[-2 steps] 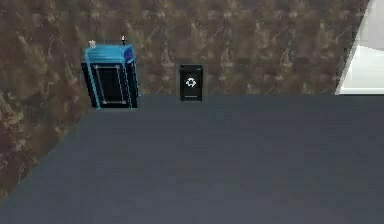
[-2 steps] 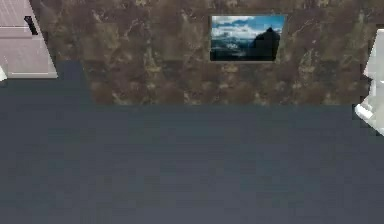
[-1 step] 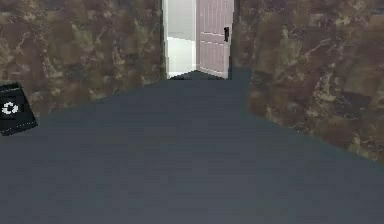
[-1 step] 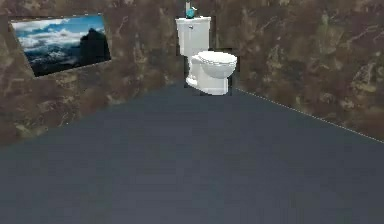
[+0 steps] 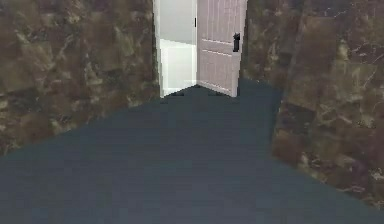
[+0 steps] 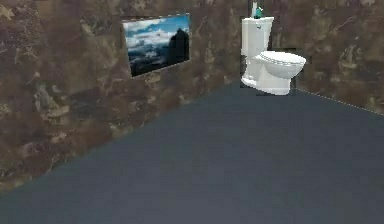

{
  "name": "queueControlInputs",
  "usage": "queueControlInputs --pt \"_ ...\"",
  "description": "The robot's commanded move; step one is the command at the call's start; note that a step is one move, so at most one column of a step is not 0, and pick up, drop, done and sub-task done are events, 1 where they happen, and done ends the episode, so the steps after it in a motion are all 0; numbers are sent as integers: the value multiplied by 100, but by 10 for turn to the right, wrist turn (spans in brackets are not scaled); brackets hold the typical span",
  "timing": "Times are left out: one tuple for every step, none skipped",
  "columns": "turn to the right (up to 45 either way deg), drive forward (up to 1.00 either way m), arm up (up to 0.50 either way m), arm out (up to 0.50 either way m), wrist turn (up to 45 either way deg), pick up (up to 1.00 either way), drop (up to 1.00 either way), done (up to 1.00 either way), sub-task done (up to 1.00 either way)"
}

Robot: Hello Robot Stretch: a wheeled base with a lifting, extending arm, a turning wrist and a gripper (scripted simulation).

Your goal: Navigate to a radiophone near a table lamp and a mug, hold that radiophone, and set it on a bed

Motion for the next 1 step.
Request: queueControlInputs --pt "0 100 0 0 0 0 0 0 0"
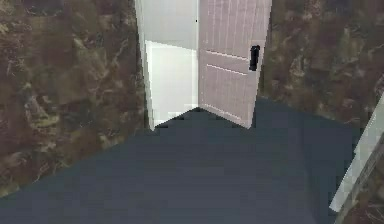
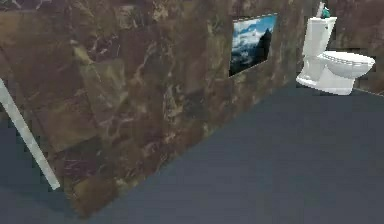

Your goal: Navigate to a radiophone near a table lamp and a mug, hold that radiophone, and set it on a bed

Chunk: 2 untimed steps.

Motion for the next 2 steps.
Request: queueControlInputs --pt "0 100 0 0 0 0 0 0 0" --pt "30 0 0 0 0 0 0 0 0"
